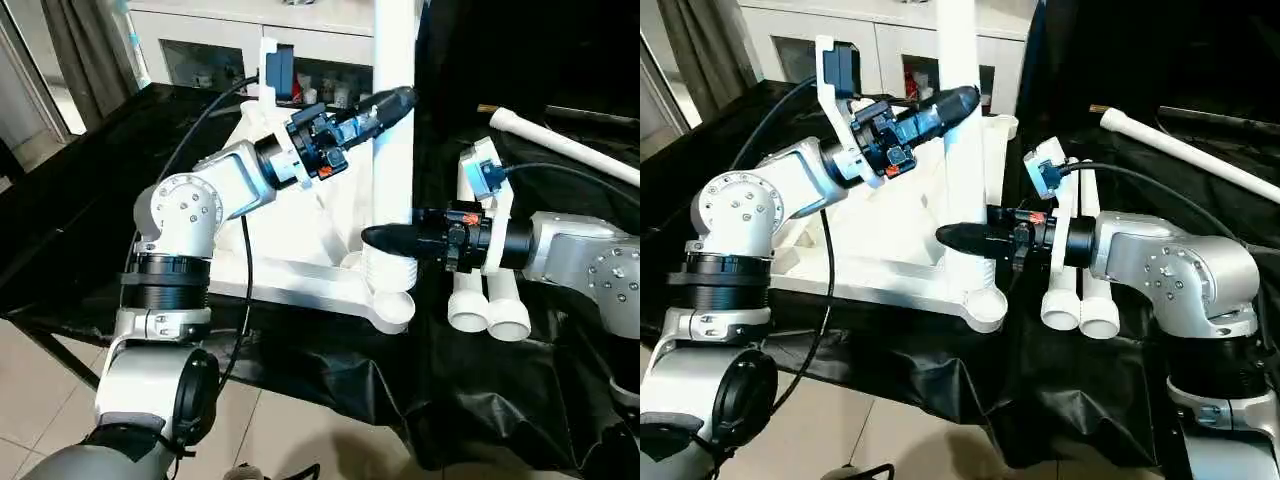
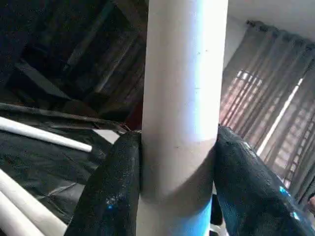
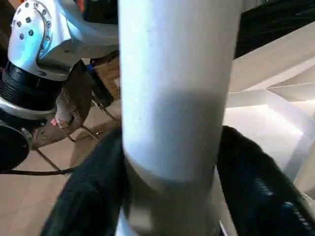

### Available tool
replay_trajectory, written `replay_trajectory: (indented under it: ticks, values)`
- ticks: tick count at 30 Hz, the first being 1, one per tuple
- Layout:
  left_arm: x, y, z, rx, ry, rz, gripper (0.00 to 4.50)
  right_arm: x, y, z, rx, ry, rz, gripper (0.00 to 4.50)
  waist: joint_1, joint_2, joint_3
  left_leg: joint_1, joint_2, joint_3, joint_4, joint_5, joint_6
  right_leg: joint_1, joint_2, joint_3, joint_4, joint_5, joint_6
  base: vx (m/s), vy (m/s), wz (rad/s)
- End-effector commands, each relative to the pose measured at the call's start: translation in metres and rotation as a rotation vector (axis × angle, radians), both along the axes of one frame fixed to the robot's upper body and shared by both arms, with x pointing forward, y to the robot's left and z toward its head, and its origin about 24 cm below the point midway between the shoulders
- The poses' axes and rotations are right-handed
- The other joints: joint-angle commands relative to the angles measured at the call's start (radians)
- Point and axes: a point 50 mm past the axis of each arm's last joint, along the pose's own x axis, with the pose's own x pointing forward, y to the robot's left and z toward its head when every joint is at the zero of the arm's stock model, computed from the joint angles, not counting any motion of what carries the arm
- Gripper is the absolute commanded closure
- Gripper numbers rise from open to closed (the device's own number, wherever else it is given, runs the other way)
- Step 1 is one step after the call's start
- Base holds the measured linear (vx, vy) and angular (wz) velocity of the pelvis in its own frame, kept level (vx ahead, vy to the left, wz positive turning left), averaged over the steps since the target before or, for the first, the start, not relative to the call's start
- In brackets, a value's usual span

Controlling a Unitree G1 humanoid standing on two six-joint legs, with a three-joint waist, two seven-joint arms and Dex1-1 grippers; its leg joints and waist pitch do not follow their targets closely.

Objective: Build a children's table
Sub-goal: Insert table leg to table base

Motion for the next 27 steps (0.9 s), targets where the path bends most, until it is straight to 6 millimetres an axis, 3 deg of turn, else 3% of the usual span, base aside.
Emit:
replay_trajectory:
  ticks: [1,2,3,5,8,12,16,19,20,24,25,27]
  values:
    - [-0.001,-0.005,0.008,-0.006,-0.025,-0.002,2.65,0.005,-0.002,0.001,-0.004,-0.011,-0.051,2.18,0.005,-0.011,-0.08,-0.011,0.011,-0.002,-0.06,-0.012,0.03,0.079,-0.068,0.053,-0.067,-0.21,-0.113,0.0,0.0,0.0]
    - [0.002,-0.005,0.006,-0.003,0.009,0.027,2.09,0.005,-0.002,0.001,-0.004,-0.016,-0.063,2.3,0.005,-0.007,-0.08,-0.011,0.01,-0.002,-0.06,-0.012,0.028,0.08,-0.067,0.052,-0.067,-0.207,-0.115,0.0,0.0,0.0]
    - [0.003,-0.005,0.006,-0.002,0.02,0.036,1.95,0.005,-0.002,0.001,-0.005,-0.017,-0.066,2.31,0.005,-0.008,-0.081,-0.011,0.01,-0.002,-0.059,-0.014,0.026,0.079,-0.067,0.053,-0.067,-0.204,-0.117,0.0,0.0,0.0]
    - [0.006,-0.005,0.004,-0.007,0.052,0.061,1.93,0.006,-0.002,0.0,-0.009,-0.022,-0.078,2.39,0.004,-0.009,-0.08,-0.011,0.009,-0.001,-0.059,-0.017,0.023,0.08,-0.067,0.051,-0.069,-0.211,-0.118,0.0,0.0,0.0]
    - [0.007,-0.012,-0.004,0.138,-0.006,0.182,1.52,0.008,0.0,-0.003,-0.036,-0.043,-0.127,2.55,0.005,-0.01,-0.08,-0.009,0.014,-0.005,-0.062,-0.013,0.02,0.079,-0.067,0.052,-0.069,-0.21,-0.104,0.0,0.0,0.0]
    - [0.007,-0.022,-0.013,0.25,-0.009,0.296,1.45,0.011,0.005,-0.006,-0.067,-0.061,-0.181,2.56,0.003,-0.011,-0.081,-0.011,0.013,-0.004,-0.061,-0.007,0.016,0.081,-0.067,0.053,-0.067,-0.196,-0.102,0.0,0.0,0.0]
    - [0.007,-0.03,-0.01,0.183,0.073,0.395,1.62,0.013,0.012,-0.008,-0.086,-0.066,-0.21,2.57,0.001,-0.013,-0.08,-0.013,0.01,-0.001,-0.058,-0.01,0.025,0.083,-0.066,0.053,-0.068,-0.187,-0.118,0.0,0.0,0.0]
    - [0.015,-0.026,-0.011,0.171,0.117,0.504,1.8,0.014,0.012,-0.008,-0.091,-0.072,-0.221,2.57,0.001,-0.017,-0.08,-0.014,0.008,-0.002,-0.058,-0.012,0.032,0.084,-0.065,0.052,-0.072,-0.213,-0.099,0.0,0.0,0.0]
    - [0.017,-0.023,-0.011,0.163,0.131,0.538,1.83,0.015,0.012,-0.008,-0.093,-0.074,-0.224,2.57,-0.001,-0.023,-0.08,-0.014,0.006,-0.001,-0.058,-0.011,0.036,0.083,-0.064,0.052,-0.074,-0.223,-0.089,0.0,0.0,0.0]
    - [0.019,-0.018,-0.013,0.151,0.151,0.584,2.22,0.015,0.012,-0.008,-0.101,-0.078,-0.227,2.57,-0.002,-0.02,-0.08,-0.013,0.007,-0.002,-0.058,-0.008,0.042,0.079,-0.063,0.051,-0.076,-0.243,-0.068,0.0,0.0,0.0]
    - [0.018,-0.018,-0.013,0.152,0.148,0.588,2.25,0.015,0.013,-0.008,-0.105,-0.081,-0.228,2.57,-0.002,-0.026,-0.08,-0.013,0.007,-0.001,-0.058,-0.004,0.045,0.079,-0.063,0.051,-0.075,-0.243,-0.066,0.0,0.0,0.0]
    - [0.016,-0.018,-0.013,0.147,0.146,0.585,2.51,0.015,0.014,-0.008,-0.117,-0.093,-0.227,2.57,-0.002,-0.022,-0.08,-0.013,0.009,-0.002,-0.058,0.004,0.047,0.077,-0.063,0.051,-0.074,-0.234,-0.07,0.0,0.0,0.0]
